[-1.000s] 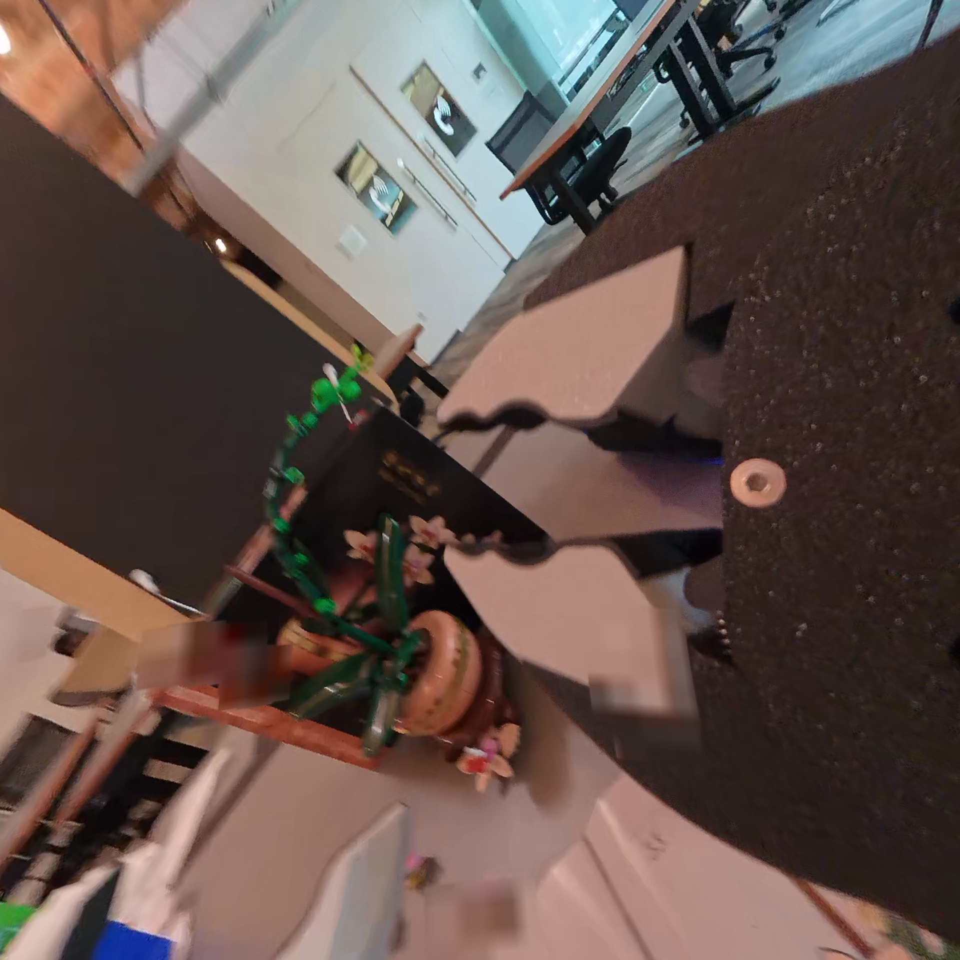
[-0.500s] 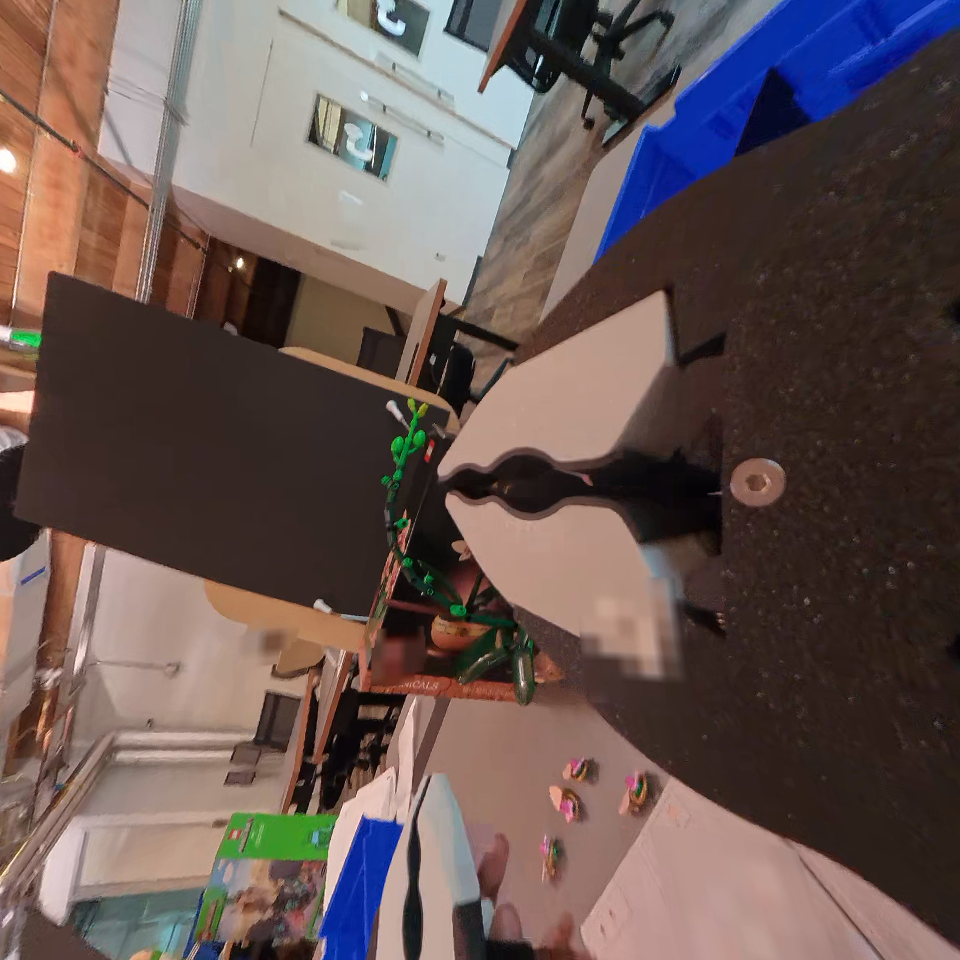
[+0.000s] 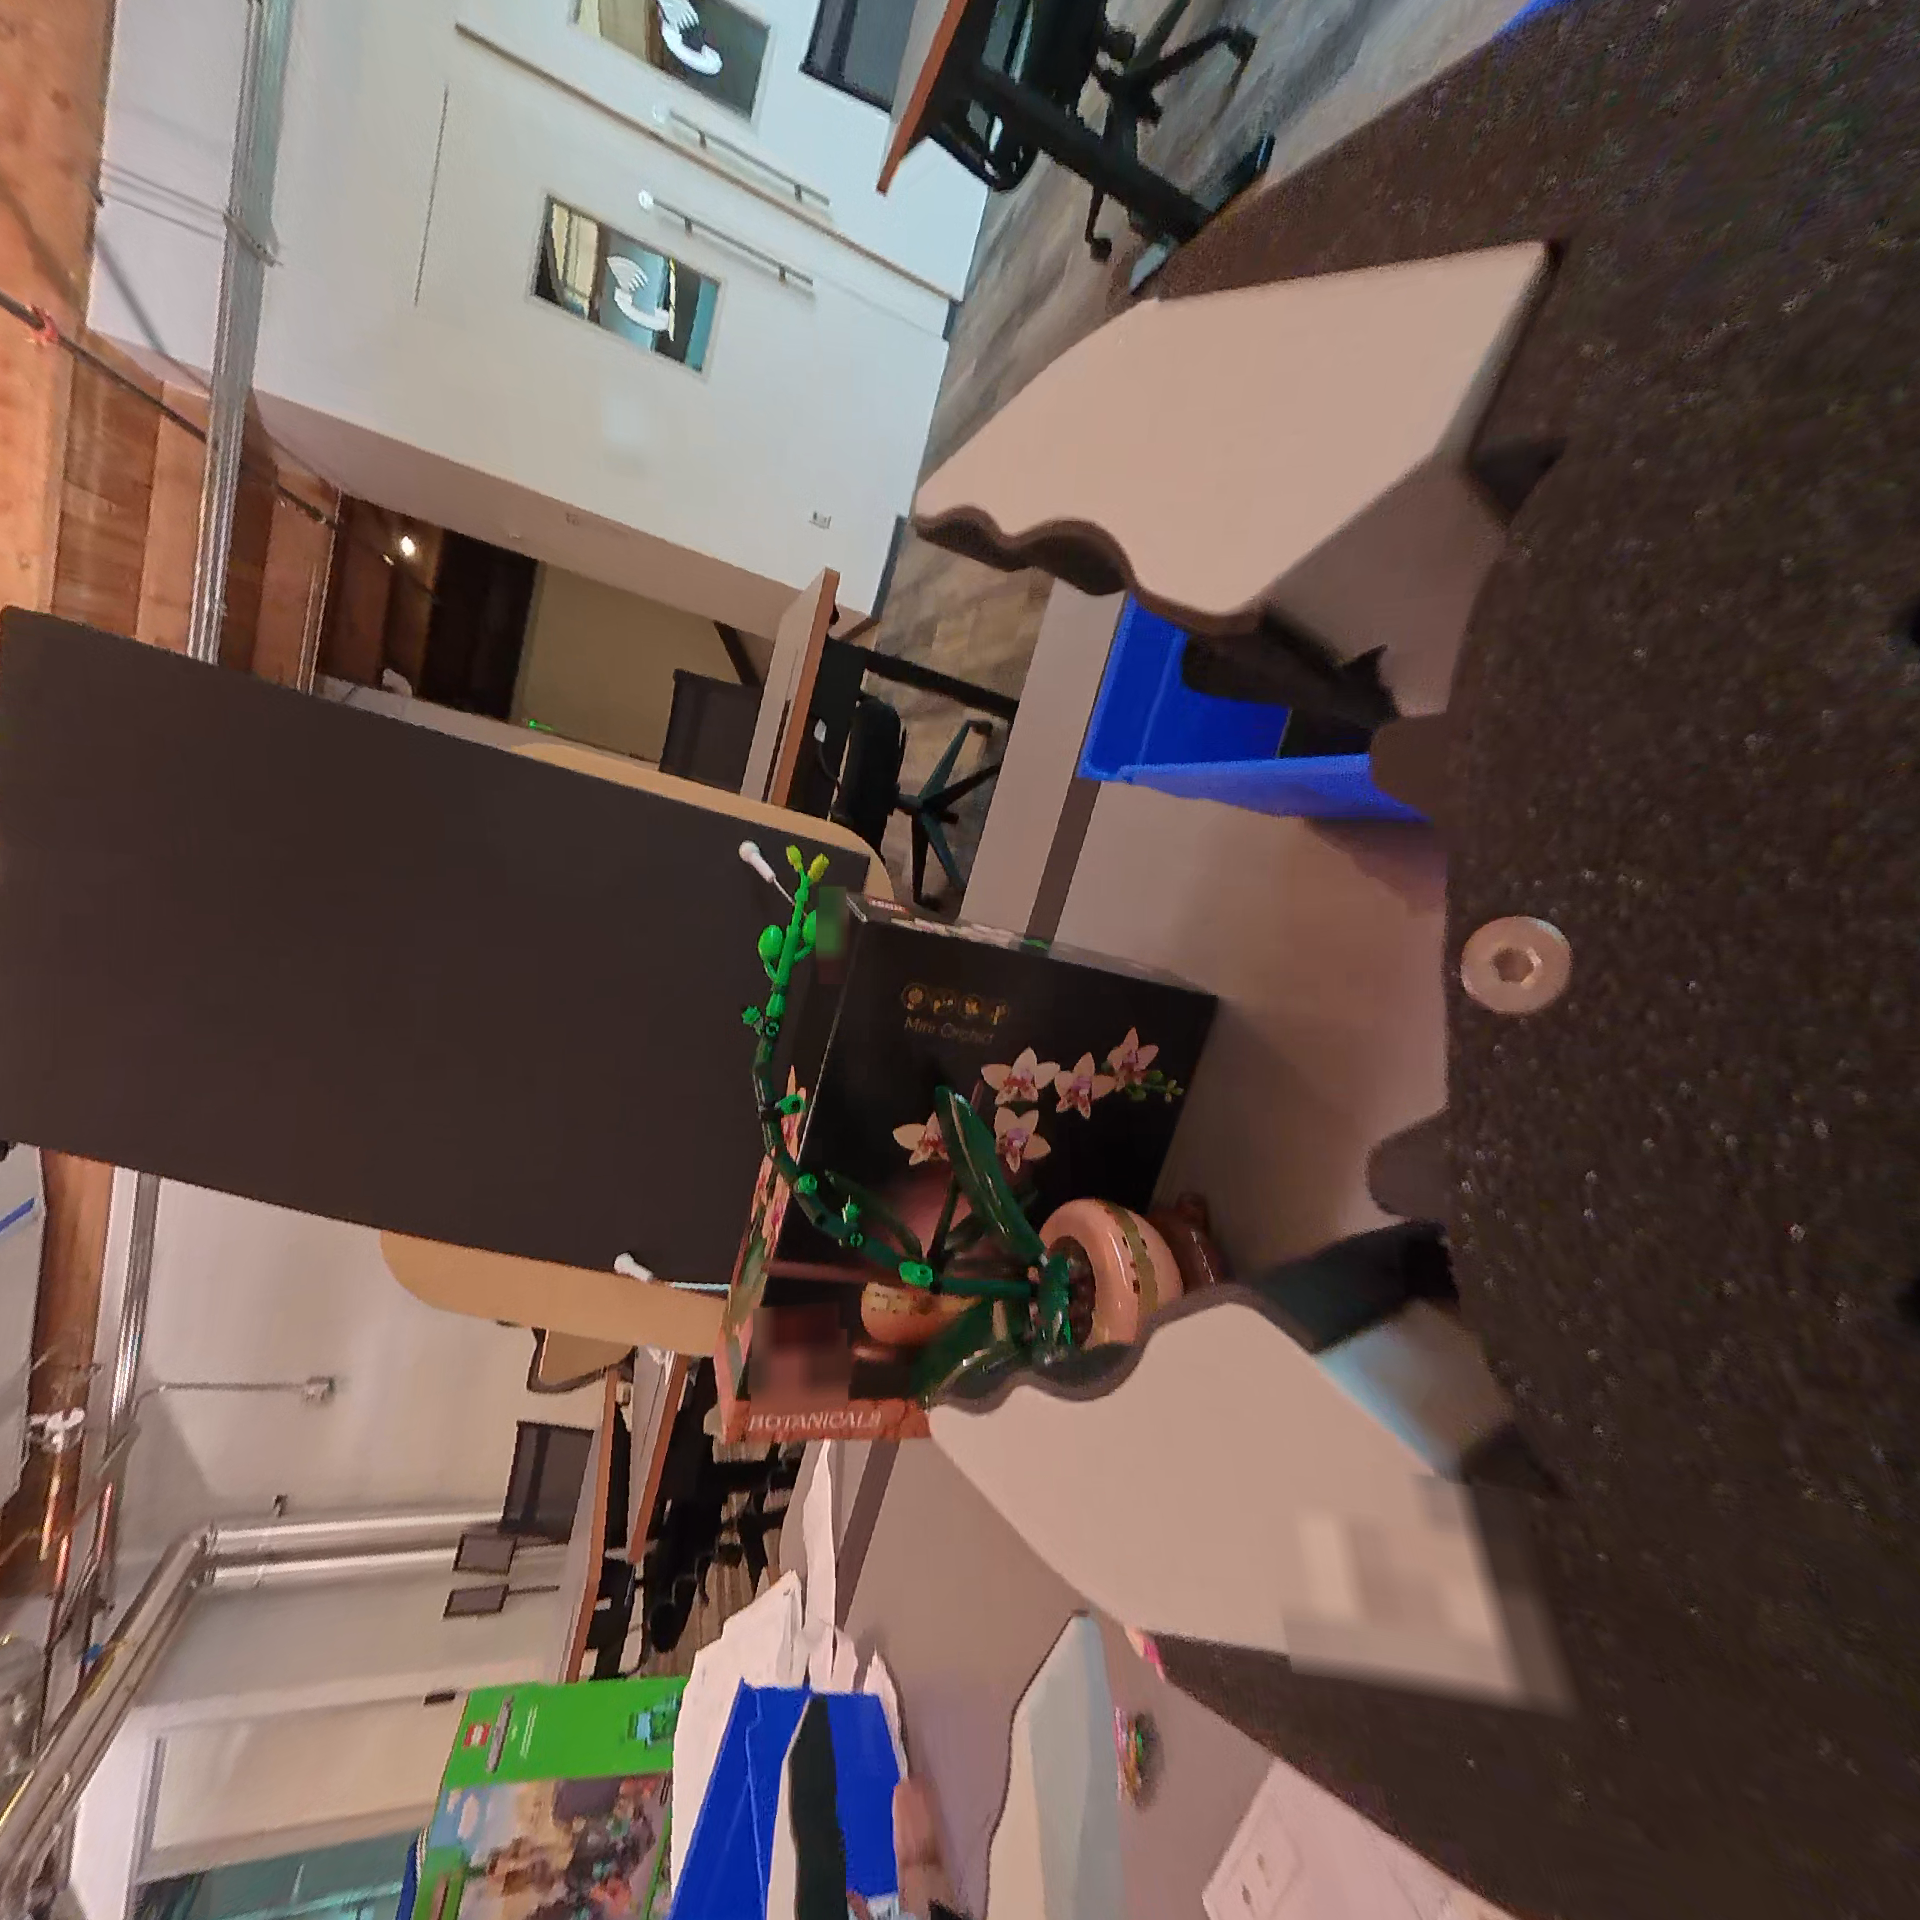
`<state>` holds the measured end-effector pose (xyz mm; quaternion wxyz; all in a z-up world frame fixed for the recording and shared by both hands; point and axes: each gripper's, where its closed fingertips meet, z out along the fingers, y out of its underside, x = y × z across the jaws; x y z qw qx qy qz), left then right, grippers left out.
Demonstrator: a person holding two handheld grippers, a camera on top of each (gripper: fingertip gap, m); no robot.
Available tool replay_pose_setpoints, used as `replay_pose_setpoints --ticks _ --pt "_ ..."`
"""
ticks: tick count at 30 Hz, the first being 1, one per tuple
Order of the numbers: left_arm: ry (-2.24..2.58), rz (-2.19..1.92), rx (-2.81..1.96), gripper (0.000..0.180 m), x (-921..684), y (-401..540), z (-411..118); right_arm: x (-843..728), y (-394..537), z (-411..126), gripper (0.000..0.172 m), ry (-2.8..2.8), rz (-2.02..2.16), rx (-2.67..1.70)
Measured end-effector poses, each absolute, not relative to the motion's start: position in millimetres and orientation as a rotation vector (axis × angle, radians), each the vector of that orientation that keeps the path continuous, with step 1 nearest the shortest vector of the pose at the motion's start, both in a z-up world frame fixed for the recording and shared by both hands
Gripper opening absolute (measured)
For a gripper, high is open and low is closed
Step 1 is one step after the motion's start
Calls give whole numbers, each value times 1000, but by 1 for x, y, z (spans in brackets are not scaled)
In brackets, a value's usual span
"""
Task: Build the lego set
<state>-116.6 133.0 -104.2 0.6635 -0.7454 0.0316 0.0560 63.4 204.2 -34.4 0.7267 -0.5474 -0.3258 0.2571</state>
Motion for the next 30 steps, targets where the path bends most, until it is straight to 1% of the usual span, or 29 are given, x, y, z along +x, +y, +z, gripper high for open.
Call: replay_pose_setpoints --ticks 3,8,10,11,12,13,14,15,19,30 --pt "47 91 -1672 146 -119 132 -101 66 206 -32 144 -710 531 -1183" --pt "48 96 -1678 146 -123 131 -100 62 209 -42 144 -737 549 -1248" --pt "52 110 -1679 146 -125 130 -100 64 209 -43 137 -730 564 -1258" --pt "55 124 -1675 145 -126 130 -99 64 208 -43 129 -730 575 -1267" --pt "68 144 -1668 125 -128 127 -97 64 206 -44 107 -750 593 -1271" --pt "102 163 -1644 63 -129 123 -93 63 201 -46 66 -784 615 -1258" --pt "124 177 -1586 0 -130 117 -85 62 196 -46 21 -818 641 -1222" --pt "100 192 -1536 0 -134 113 -76 62 193 -44 0 -824 664 -1189" --pt "86 275 -1567 0 -148 109 -75 56 196 -56 0 -856 697 -1264" --pt "111 239 -1590 0 -145 110 -79 44 193 -73 0 -929 713 -1326"
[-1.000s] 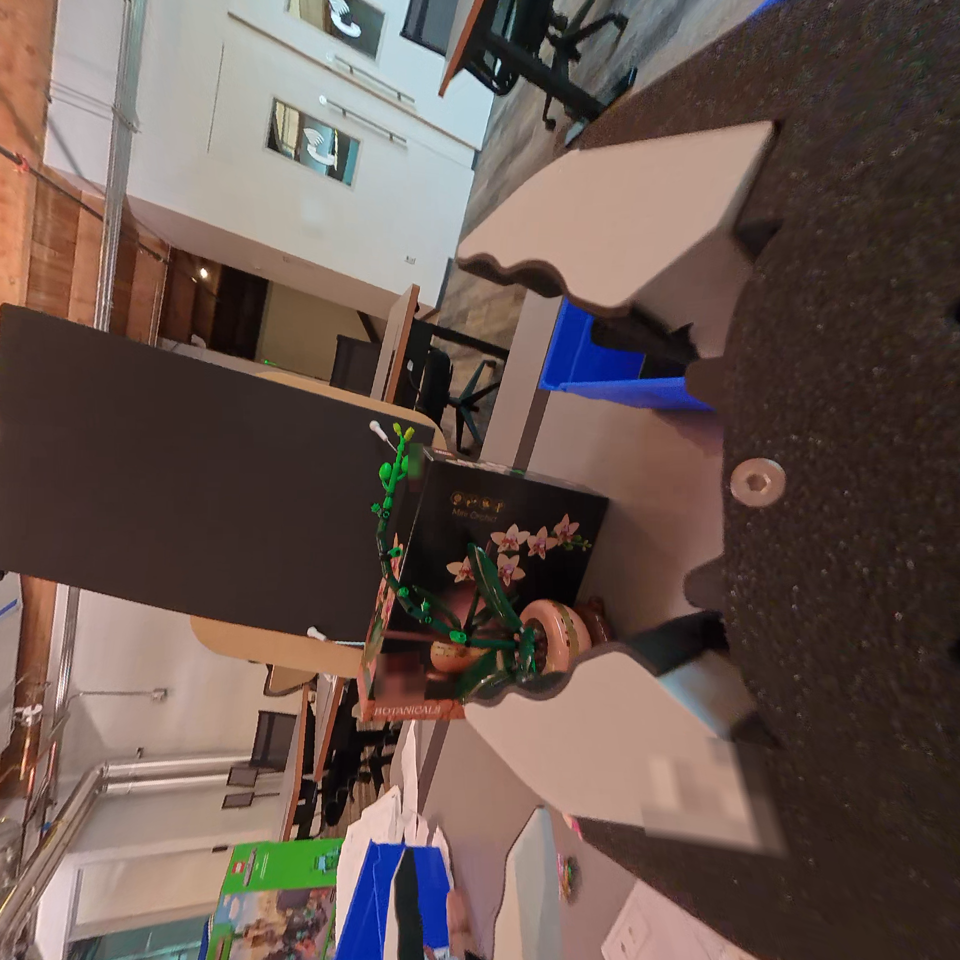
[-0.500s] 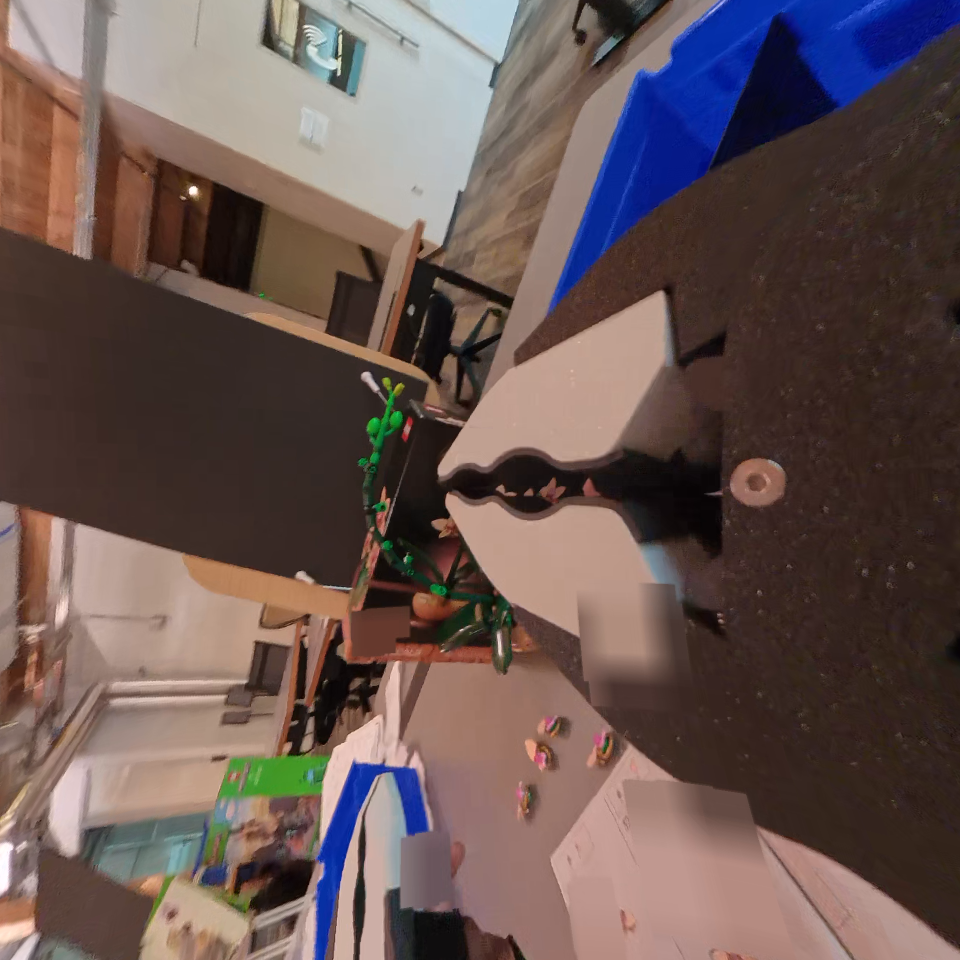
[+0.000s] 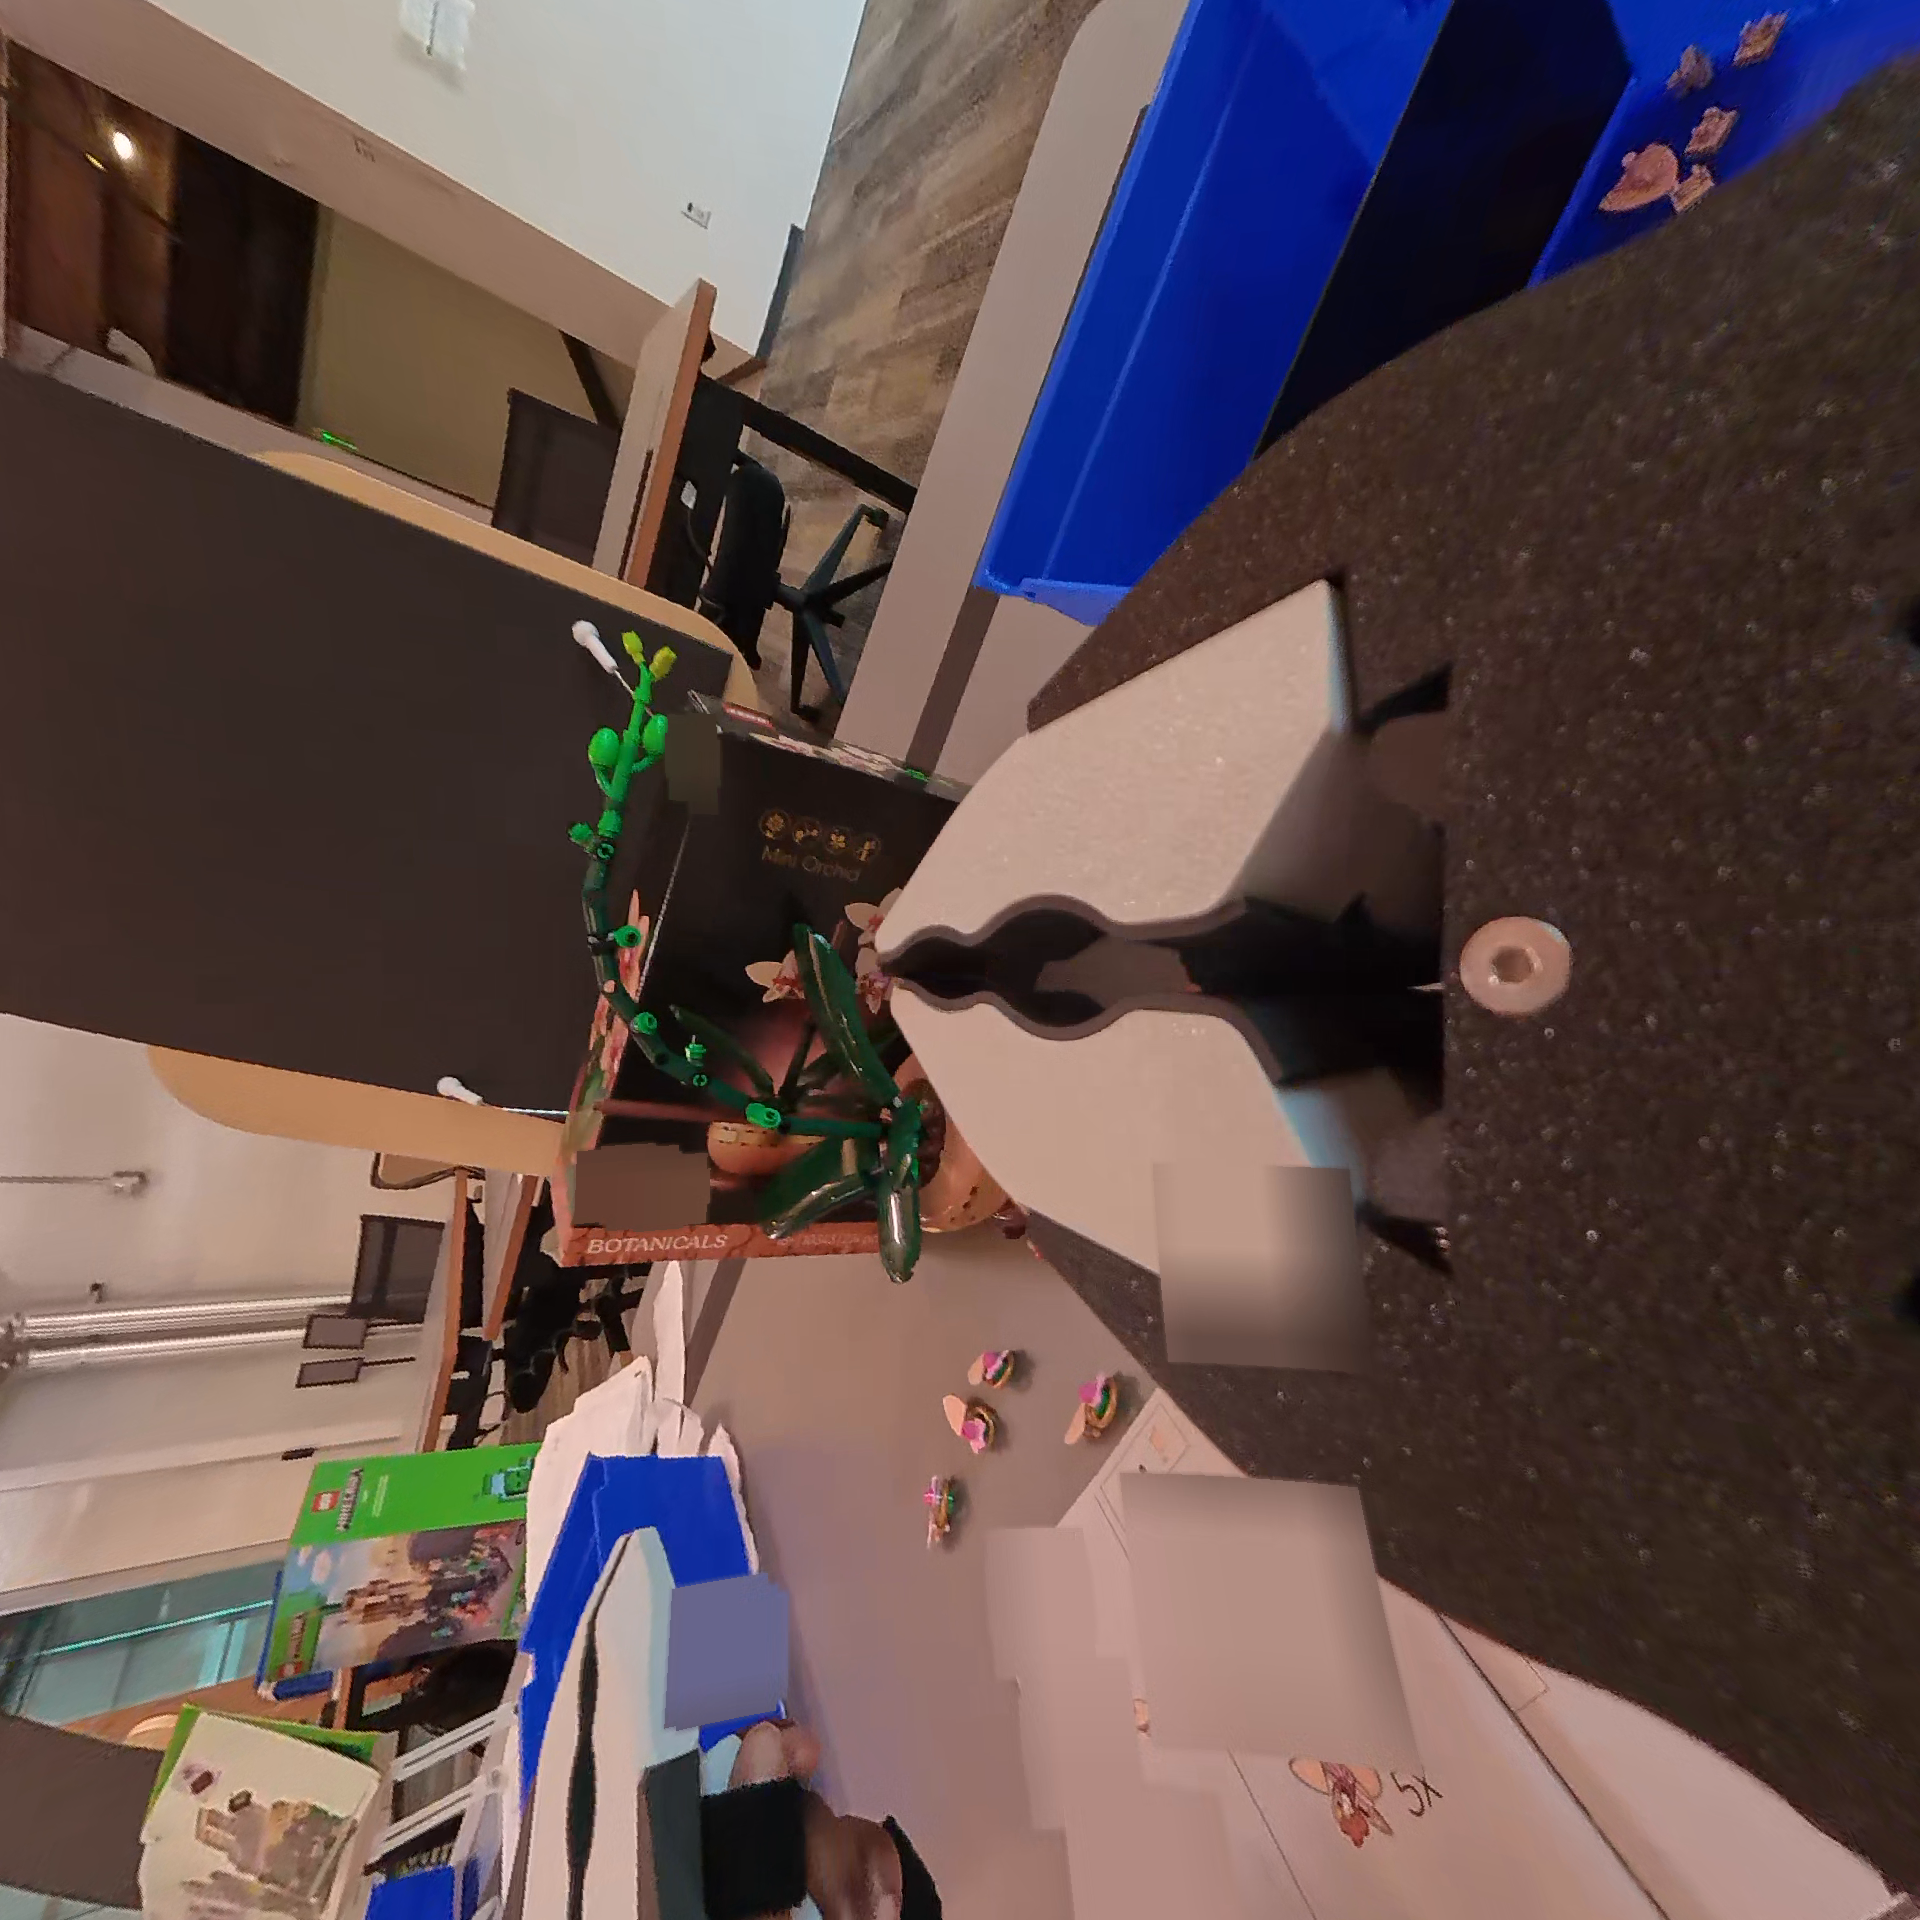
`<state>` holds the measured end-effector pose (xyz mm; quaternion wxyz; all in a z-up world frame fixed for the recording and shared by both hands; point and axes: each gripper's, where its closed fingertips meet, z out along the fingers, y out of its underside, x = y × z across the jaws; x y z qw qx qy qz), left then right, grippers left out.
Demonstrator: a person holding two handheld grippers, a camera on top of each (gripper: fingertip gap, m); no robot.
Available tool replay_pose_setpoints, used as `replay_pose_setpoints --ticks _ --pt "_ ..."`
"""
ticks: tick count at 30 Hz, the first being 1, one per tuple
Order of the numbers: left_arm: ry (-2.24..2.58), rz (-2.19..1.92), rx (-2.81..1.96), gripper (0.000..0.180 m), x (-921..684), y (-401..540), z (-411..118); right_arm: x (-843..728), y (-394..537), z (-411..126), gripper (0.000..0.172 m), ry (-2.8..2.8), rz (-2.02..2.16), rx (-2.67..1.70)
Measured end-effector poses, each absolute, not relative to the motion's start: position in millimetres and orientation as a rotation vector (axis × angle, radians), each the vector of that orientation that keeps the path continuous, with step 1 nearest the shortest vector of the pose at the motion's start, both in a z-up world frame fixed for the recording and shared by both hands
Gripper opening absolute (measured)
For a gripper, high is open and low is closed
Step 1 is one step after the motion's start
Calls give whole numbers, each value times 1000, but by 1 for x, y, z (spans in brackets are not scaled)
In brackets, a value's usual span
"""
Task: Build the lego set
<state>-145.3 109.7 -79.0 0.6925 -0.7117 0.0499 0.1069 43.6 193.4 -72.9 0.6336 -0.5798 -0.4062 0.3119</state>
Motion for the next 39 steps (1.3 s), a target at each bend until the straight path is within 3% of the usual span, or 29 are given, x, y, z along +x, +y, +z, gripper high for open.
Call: replay_pose_setpoints --ticks 39 --pt "163 205 -1639 7 -138 115 -90 39 201 -95 0 -1050 387 -1345"
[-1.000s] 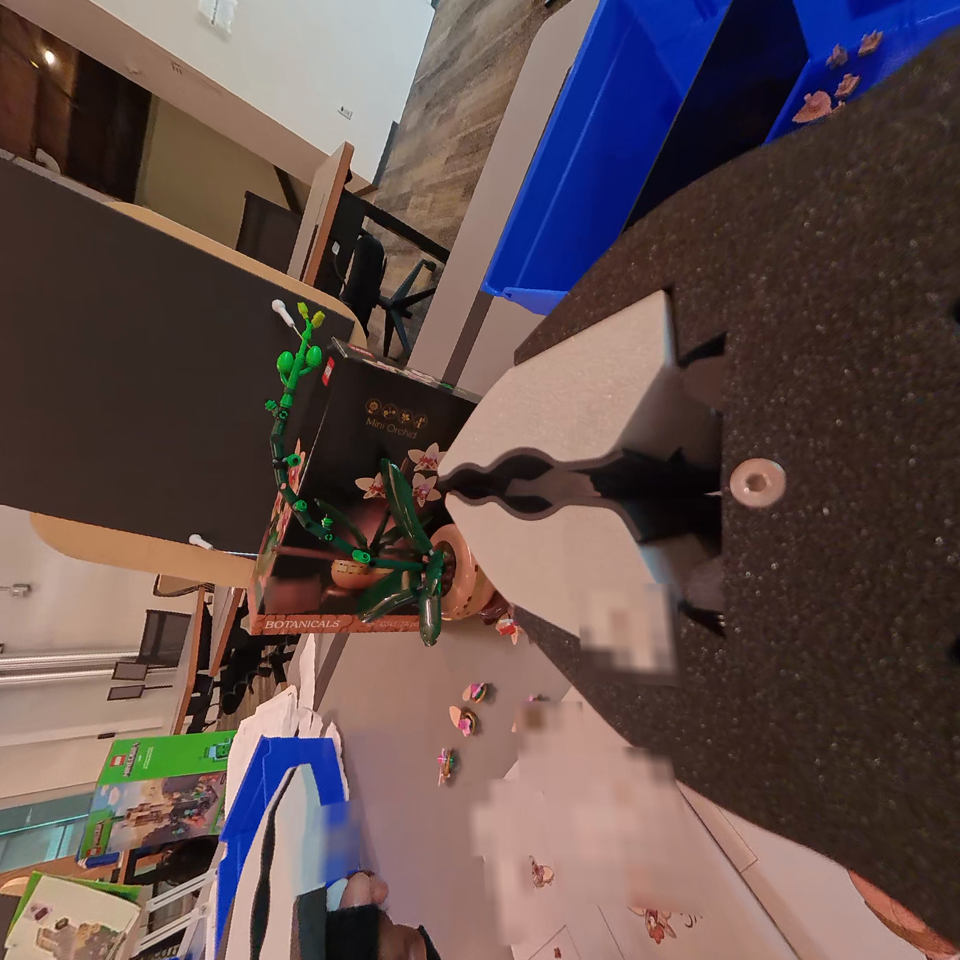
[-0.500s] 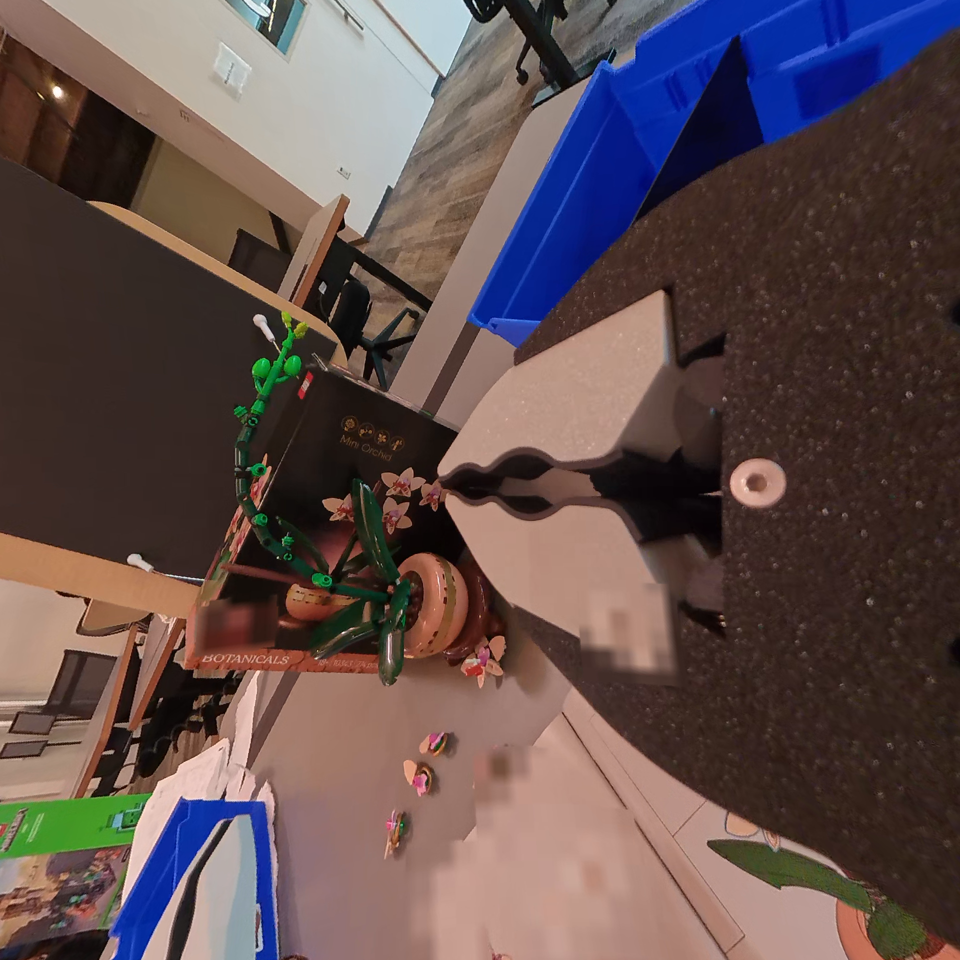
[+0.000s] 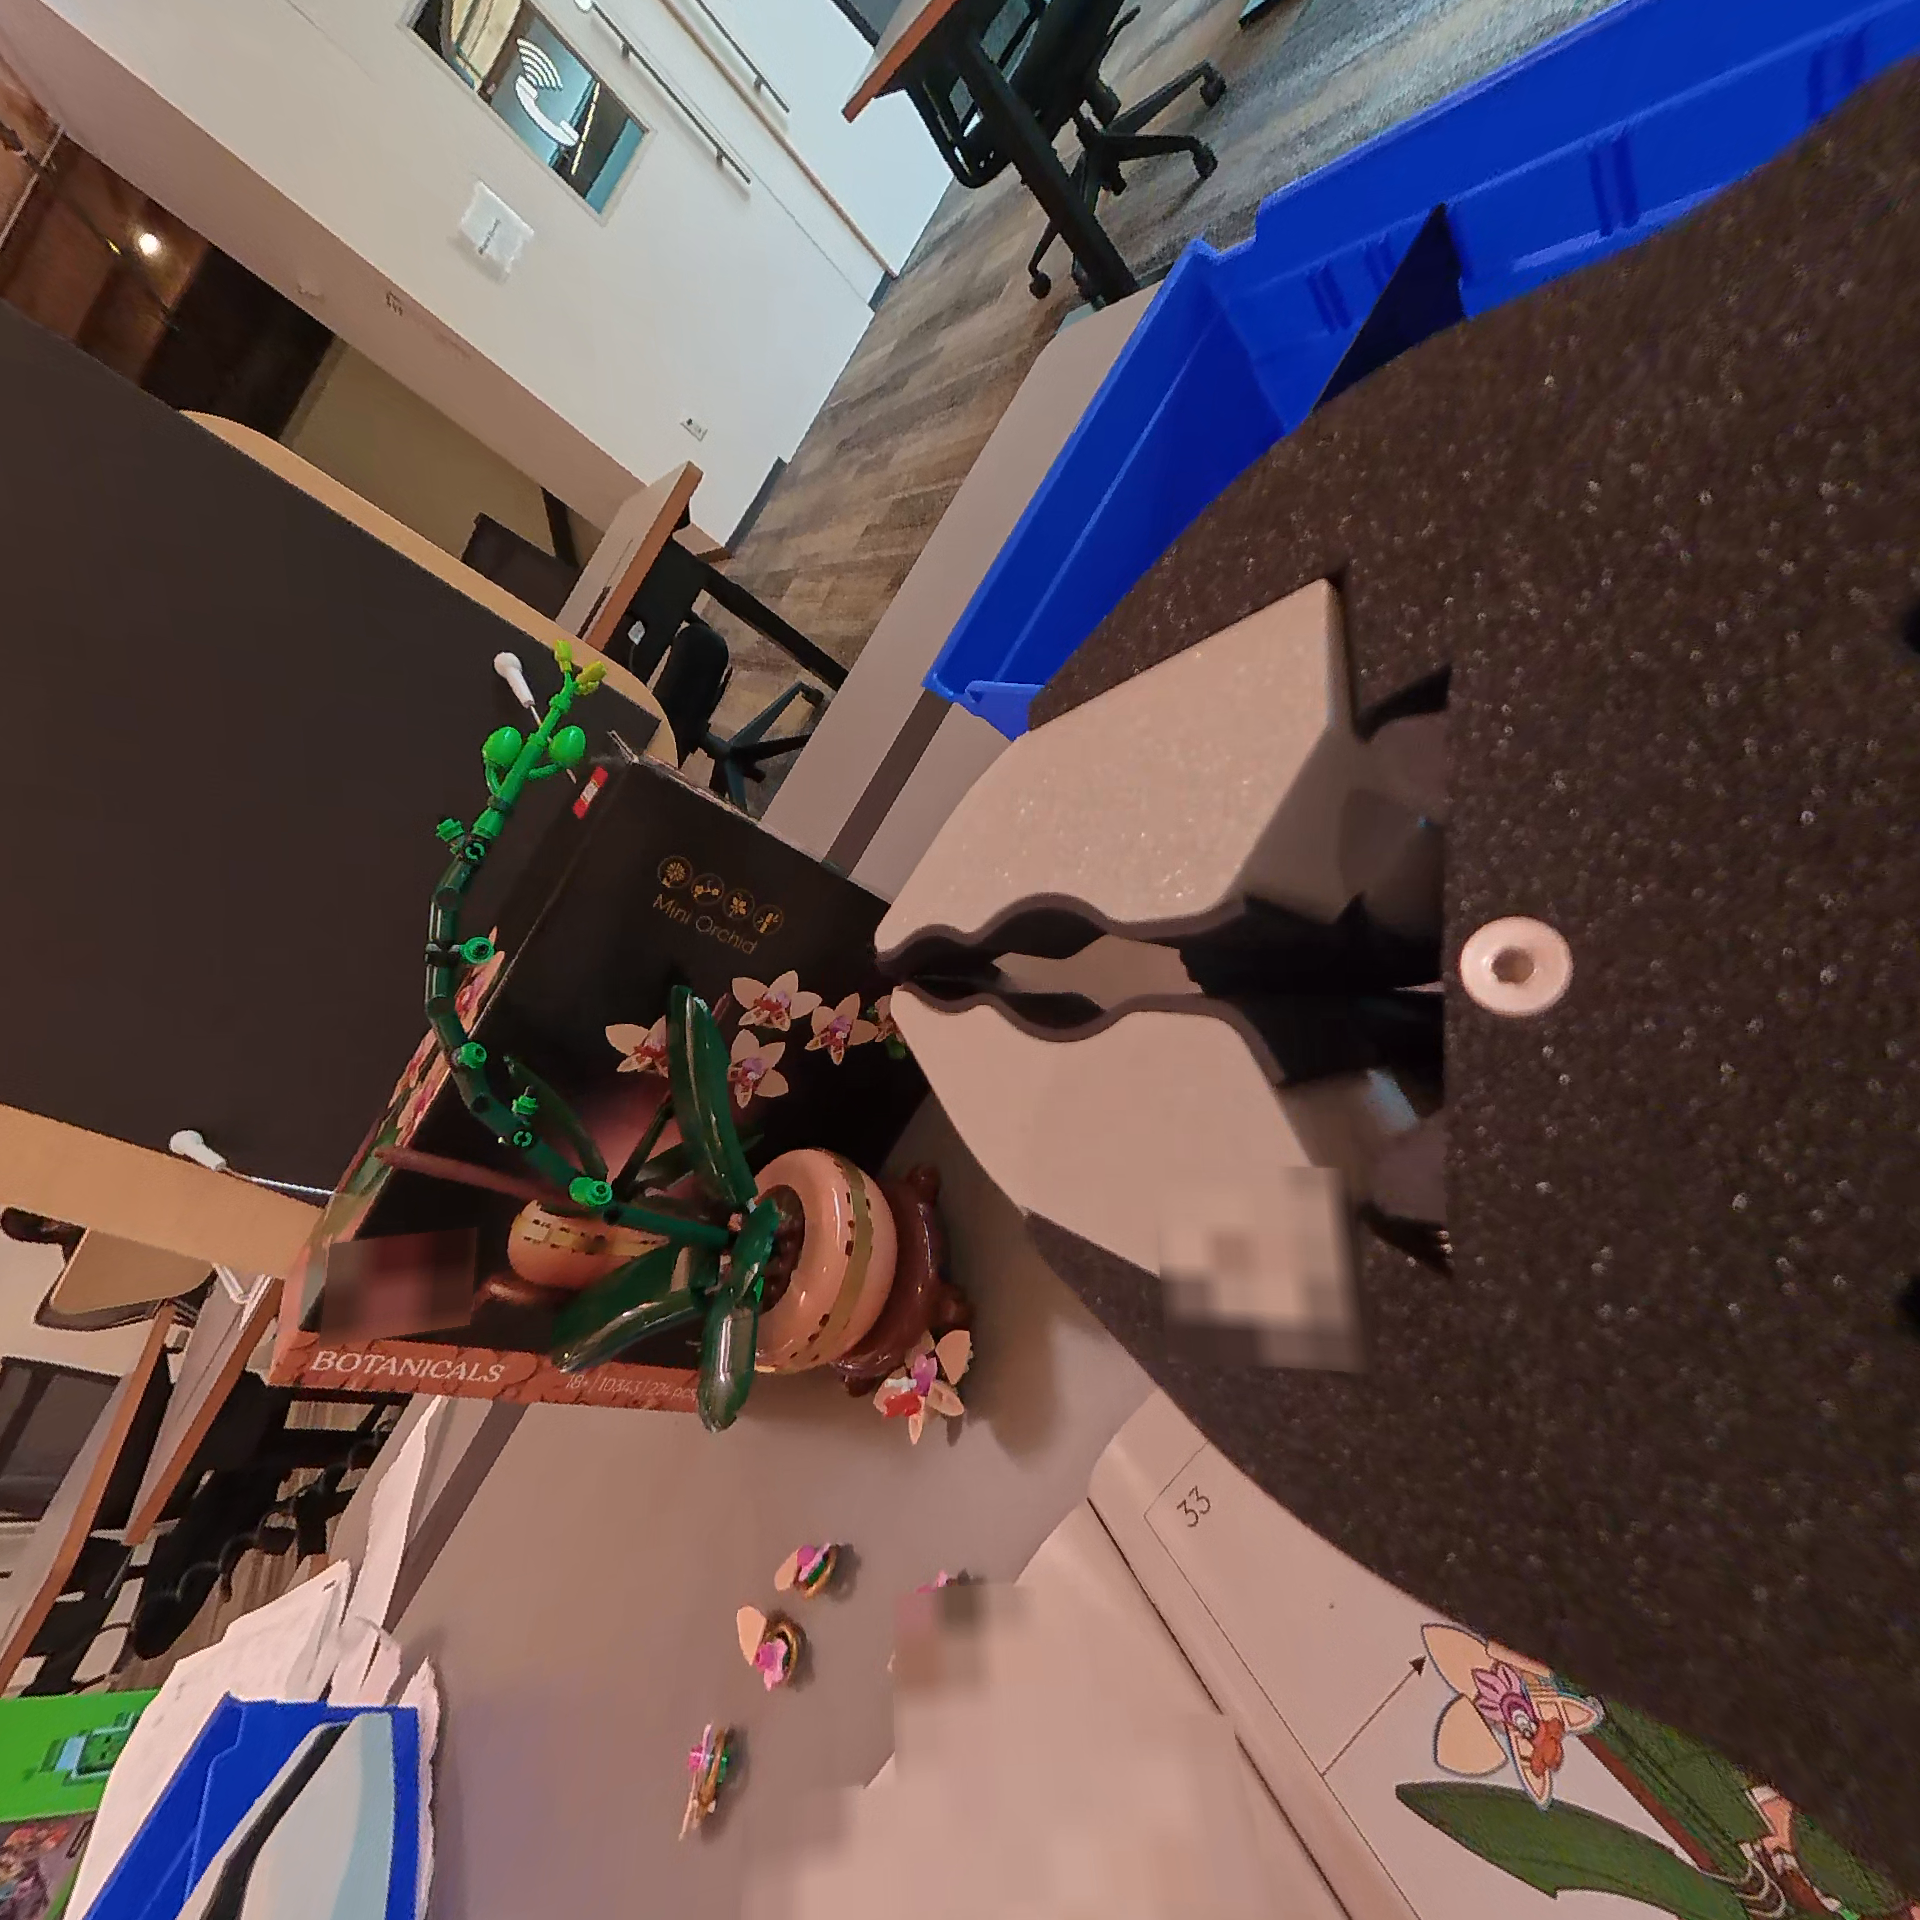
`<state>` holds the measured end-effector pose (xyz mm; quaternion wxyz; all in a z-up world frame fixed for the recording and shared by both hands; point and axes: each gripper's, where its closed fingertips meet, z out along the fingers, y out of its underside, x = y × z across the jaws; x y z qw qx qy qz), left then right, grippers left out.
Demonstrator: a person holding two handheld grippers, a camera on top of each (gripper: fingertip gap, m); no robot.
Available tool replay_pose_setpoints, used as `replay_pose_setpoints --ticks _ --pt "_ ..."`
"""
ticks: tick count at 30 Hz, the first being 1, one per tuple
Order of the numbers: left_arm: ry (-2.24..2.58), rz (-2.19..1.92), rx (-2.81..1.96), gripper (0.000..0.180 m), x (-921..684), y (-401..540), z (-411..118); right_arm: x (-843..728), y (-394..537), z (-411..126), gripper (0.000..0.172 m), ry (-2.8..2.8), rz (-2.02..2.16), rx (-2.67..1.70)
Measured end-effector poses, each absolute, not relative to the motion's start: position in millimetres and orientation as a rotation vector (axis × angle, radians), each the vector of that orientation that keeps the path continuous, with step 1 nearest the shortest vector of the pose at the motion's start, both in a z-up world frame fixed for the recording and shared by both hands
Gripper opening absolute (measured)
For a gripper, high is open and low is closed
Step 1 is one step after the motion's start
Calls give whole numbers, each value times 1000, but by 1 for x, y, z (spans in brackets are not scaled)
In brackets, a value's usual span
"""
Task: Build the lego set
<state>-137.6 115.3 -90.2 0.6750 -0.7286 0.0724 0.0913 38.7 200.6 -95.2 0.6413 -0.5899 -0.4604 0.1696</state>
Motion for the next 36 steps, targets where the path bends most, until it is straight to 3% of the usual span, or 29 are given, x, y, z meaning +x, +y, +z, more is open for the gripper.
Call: replay_pose_setpoints --ticks 21,24,28,32,36 --pt "159 213 -1606 8 -140 113 -84 39 200 -95 0 -1053 373 -1341" --pt "162 216 -1558 18 -145 109 -76 36 192 -86 0 -1037 459 -1296" --pt "253 243 -1606 55 -154 107 -81 29 176 -76 0 -1057 620 -1207" --pt "318 184 -1735 96 -161 106 -100 16 161 -81 30 -1104 820 -1214" --pt "335 60 -1771 105 -165 105 -112 1 149 -99 73 -1213 1039 -1322"
